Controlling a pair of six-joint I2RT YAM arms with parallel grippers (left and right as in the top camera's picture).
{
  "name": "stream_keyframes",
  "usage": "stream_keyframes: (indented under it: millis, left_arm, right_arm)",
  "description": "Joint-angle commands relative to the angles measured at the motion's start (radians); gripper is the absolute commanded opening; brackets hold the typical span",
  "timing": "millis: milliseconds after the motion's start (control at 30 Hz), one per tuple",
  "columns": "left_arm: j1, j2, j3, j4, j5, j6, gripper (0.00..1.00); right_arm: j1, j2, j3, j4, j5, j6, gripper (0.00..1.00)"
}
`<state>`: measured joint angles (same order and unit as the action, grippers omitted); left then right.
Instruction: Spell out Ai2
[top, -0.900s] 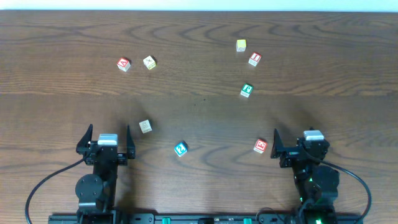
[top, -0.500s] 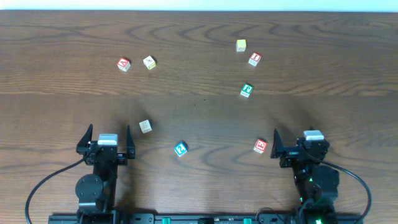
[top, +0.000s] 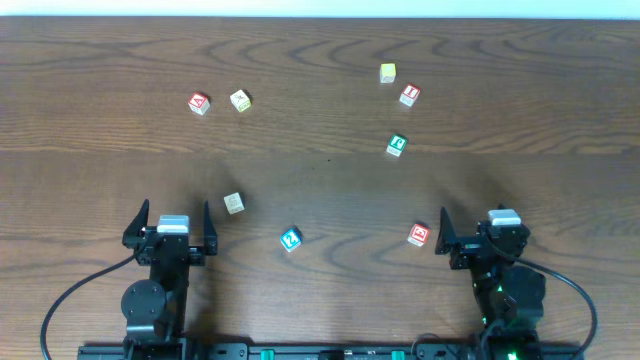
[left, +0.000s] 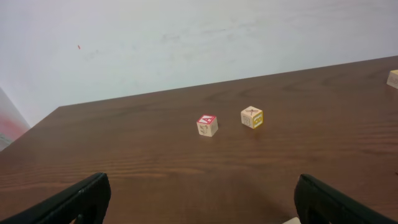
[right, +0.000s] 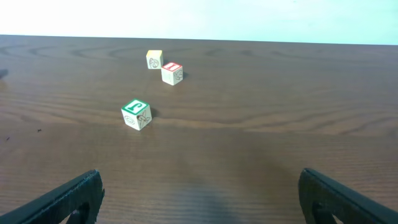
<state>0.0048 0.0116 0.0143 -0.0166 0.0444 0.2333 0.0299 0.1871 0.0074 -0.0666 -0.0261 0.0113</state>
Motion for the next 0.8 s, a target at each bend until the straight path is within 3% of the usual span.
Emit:
stream_keyframes:
  millis: [0,600,767]
  left_arm:
    - [0.002,-0.007,-0.010,-0.058,-0.021,0.006,0.95]
    - [0.002,-0.007,-0.010,-0.010,-0.017,0.002,0.95]
    - [0.002,-0.007,-0.007,0.074,-0.014,-0.119,0.95]
  right_arm:
    - [-0.006,-0.003,-0.002,-0.005,0.002,0.010,0.99]
    - [-0.006,-0.003,-0.002,0.006,-0.007,0.031,0.99]
    - [-0.004,-0.003,-0.001,0.074,-0.082,0.071,0.99]
